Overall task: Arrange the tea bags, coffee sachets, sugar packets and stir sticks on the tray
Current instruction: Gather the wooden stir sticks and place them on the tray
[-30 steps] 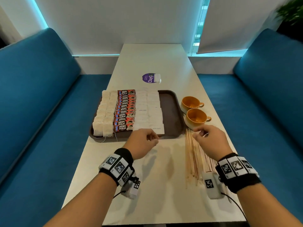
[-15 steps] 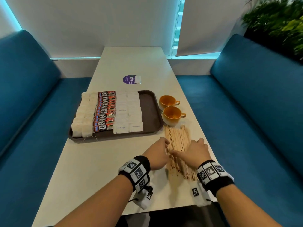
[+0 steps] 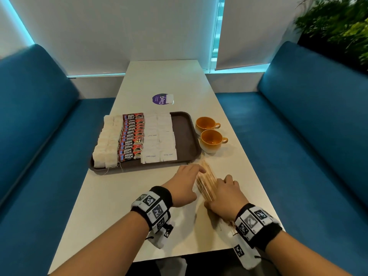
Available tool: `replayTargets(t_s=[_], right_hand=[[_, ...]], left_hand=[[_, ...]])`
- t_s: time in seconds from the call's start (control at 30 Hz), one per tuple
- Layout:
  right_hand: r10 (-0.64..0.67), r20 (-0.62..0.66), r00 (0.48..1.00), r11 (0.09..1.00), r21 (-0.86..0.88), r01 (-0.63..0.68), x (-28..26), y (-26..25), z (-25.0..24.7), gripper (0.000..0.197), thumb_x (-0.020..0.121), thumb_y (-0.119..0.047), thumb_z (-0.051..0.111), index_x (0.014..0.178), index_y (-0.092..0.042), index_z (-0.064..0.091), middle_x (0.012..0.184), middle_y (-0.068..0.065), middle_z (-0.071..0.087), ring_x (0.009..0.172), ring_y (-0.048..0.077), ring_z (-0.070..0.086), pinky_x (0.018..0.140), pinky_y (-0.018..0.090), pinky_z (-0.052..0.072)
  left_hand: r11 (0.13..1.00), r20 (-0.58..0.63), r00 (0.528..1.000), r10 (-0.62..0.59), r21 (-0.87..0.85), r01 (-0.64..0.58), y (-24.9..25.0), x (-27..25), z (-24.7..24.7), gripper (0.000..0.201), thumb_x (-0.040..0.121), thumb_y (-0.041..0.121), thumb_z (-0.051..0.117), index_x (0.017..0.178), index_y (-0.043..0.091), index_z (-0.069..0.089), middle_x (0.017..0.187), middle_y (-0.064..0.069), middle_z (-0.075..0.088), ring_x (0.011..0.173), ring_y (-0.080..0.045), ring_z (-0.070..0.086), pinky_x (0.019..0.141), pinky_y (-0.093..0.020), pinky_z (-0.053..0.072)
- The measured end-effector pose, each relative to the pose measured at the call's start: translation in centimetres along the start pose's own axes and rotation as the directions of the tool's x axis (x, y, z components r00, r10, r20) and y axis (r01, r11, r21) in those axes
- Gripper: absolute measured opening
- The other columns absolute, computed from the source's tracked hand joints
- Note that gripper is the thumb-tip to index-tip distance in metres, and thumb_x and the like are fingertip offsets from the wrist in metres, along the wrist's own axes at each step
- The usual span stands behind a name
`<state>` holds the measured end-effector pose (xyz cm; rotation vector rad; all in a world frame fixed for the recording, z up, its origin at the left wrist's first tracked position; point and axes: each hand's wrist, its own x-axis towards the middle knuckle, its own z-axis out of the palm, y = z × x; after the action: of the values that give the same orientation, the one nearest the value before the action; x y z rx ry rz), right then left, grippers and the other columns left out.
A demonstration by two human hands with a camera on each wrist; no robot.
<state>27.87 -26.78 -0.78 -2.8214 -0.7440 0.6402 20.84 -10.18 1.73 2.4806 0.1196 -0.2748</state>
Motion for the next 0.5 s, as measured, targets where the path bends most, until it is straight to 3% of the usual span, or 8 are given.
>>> replayTargets(t_s=[0.13, 0.23, 0.3, 0.4, 0.5], right_hand=[[-0.135, 0.056, 0.989, 0.989, -0.049, 0.138, -0.9, -0.7, 0.5, 0.066, 0.084, -0.052, 0.067, 0.133, -0.014, 0.043, 0.131, 0.008, 0.036, 0.122, 0.030, 0.039, 0.105, 0.040, 0.041], [-0.256, 0.116, 0.960, 0.961, -0.072, 0.265, -0.8, -1.5, 0.6, 0.071, 0.083, -0.049, 0.070, 0.139, -0.016, 0.041, 0.133, 0.006, 0.035, 0.122, 0.027, 0.038, 0.106, 0.040, 0.043], [-0.314, 0.144, 0.939, 0.939, -0.098, 0.329, -0.3, -2.1, 0.4, 0.075, 0.081, -0.048, 0.073, 0.141, -0.017, 0.041, 0.132, 0.004, 0.037, 0.122, 0.026, 0.039, 0.104, 0.042, 0.045], [-0.368, 0.161, 0.916, 0.916, -0.106, 0.387, 0.6, -2.9, -0.2, 0.081, 0.073, -0.053, 0.079, 0.140, -0.023, 0.045, 0.126, 0.000, 0.041, 0.119, 0.022, 0.041, 0.101, 0.041, 0.047], [-0.368, 0.164, 0.915, 0.920, -0.080, 0.384, 1.5, -3.2, -1.2, 0.105, 0.065, -0.063, 0.083, 0.151, -0.024, 0.037, 0.134, -0.002, 0.041, 0.124, 0.019, 0.039, 0.107, 0.041, 0.044]], left_hand=[[0.971, 0.094, 0.993, 0.065, 0.224, -0.085, -0.7, 0.4, 0.6, 0.091, 0.078, 0.003, 0.069, 0.155, 0.024, 0.027, 0.164, 0.004, 0.019, 0.153, -0.022, 0.007, 0.125, -0.039, 0.018], [0.937, 0.184, 0.983, 0.031, 0.338, -0.092, -1.1, 0.3, 1.1, 0.095, 0.081, 0.018, 0.075, 0.159, 0.023, 0.020, 0.167, 0.003, 0.015, 0.155, -0.024, -0.001, 0.127, -0.048, 0.011], [0.922, 0.186, 0.983, 0.002, 0.381, -0.074, -1.5, -0.1, 0.9, 0.091, 0.081, 0.027, 0.077, 0.156, 0.022, 0.027, 0.162, 0.000, 0.028, 0.154, -0.024, 0.011, 0.125, -0.048, 0.015], [0.929, 0.097, 0.995, -0.005, 0.369, -0.032, -2.9, -1.0, 0.1, 0.075, 0.079, 0.031, 0.079, 0.146, 0.027, 0.046, 0.139, 0.002, 0.049, 0.132, -0.024, 0.046, 0.115, -0.042, 0.036], [0.942, 0.061, 0.996, -0.065, 0.332, 0.041, -4.3, -2.1, -0.9, 0.064, 0.078, 0.027, 0.082, 0.137, 0.030, 0.057, 0.128, 0.004, 0.053, 0.118, -0.020, 0.052, 0.105, -0.039, 0.045]])
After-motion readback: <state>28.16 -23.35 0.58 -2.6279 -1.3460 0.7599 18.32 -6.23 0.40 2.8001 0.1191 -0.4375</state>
